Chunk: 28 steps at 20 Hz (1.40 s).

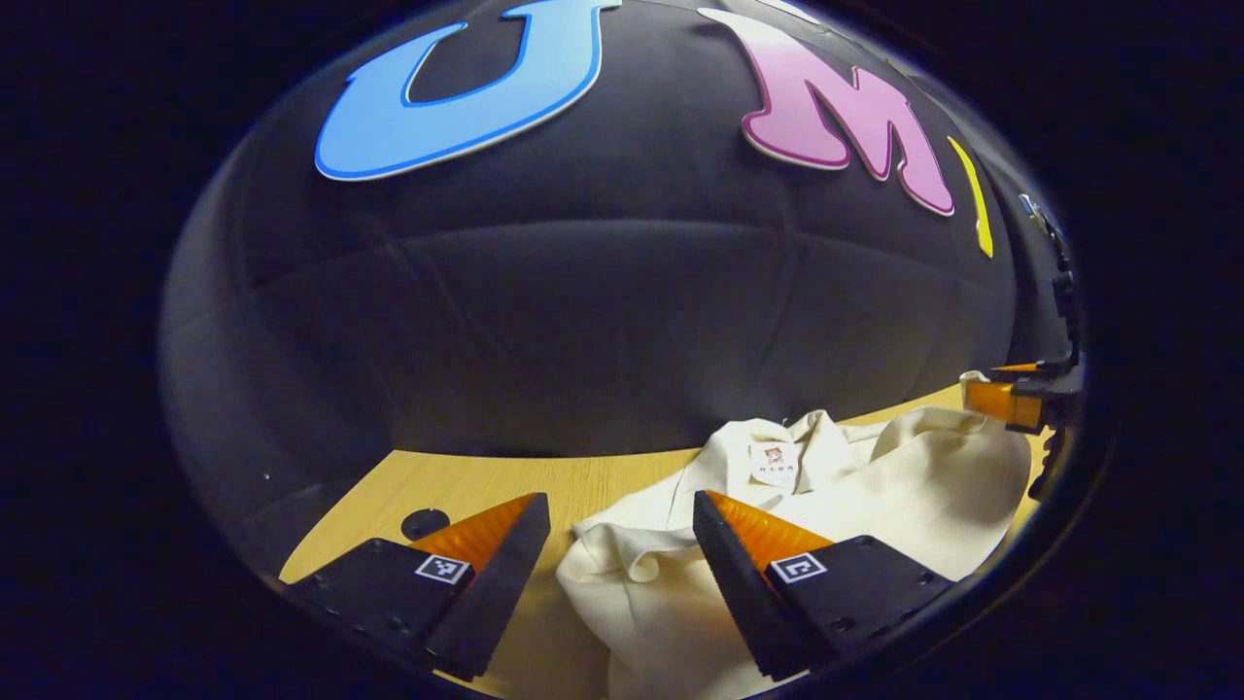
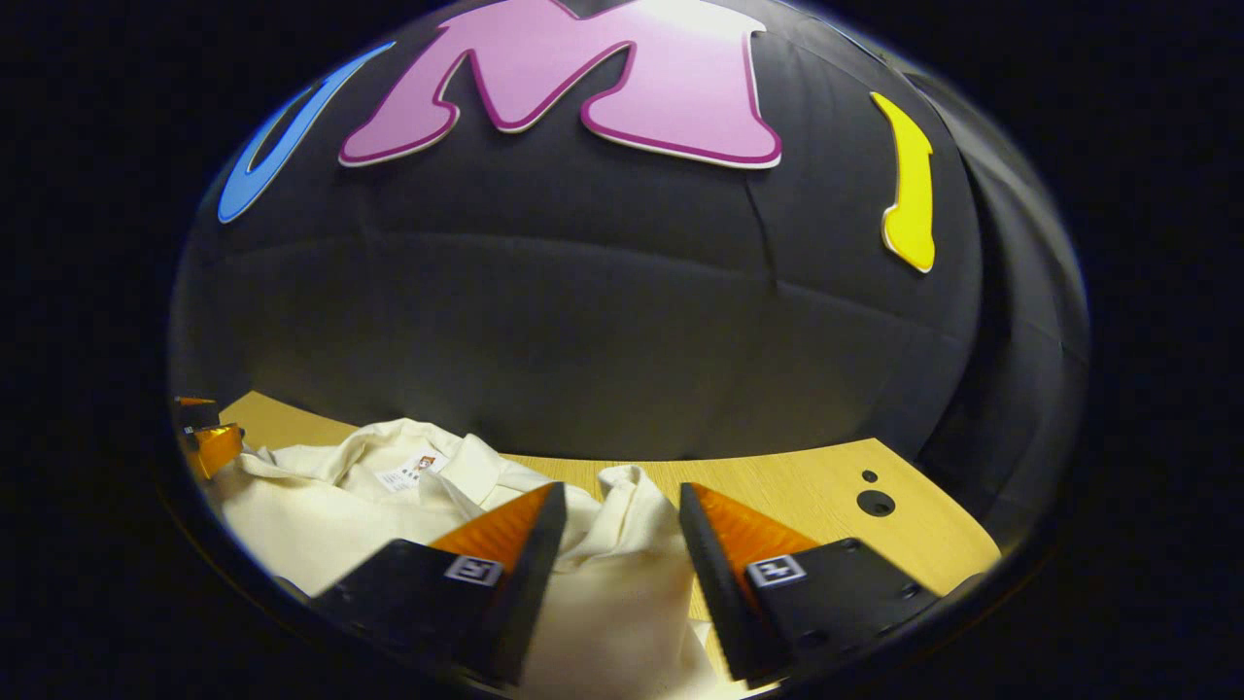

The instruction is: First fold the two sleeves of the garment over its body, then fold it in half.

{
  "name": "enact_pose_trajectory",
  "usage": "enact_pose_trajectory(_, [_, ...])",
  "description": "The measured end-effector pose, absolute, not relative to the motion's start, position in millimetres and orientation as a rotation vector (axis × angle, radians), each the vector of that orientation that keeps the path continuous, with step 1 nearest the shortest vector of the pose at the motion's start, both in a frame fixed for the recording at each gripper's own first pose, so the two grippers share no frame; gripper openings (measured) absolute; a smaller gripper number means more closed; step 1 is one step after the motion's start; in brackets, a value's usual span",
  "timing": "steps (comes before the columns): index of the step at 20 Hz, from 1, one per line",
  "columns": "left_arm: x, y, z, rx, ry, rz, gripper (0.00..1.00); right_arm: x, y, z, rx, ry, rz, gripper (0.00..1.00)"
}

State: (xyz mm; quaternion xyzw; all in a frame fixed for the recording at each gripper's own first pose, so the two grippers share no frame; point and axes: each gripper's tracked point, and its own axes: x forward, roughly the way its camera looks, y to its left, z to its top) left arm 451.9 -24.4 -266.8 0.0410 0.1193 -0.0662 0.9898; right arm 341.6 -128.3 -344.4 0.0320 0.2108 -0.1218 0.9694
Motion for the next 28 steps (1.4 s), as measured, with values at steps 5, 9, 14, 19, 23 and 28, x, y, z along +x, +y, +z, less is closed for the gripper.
enact_pose_trajectory(5, [407, -38, -230, -0.005, 0.167, -0.121, 0.96, 307, -137, -302, 0.064, 0.357, -0.302, 0.98])
enact_pose_trajectory(9, [348, -38, -198, 0.002, 0.118, -0.145, 0.96, 266, -136, -256, 0.035, 0.32, -0.326, 0.98])
enact_pose_trajectory(14, [279, -39, -137, 0.055, 0.084, -0.197, 0.96, 200, -125, -184, 0.007, 0.342, -0.333, 0.97])
enact_pose_trajectory(19, [214, -62, -39, 0.041, -0.016, -0.262, 0.95, 123, -98, -112, -0.007, 0.309, -0.301, 0.96])
enact_pose_trajectory(23, [161, -67, 18, -0.007, -0.042, -0.284, 0.96, 78, -74, -56, 0.069, 0.253, -0.262, 0.96])
enact_pose_trajectory(28, [117, -63, 54, -0.073, -0.038, -0.272, 0.95, 24, -65, -15, 0.073, 0.267, -0.211, 0.96])
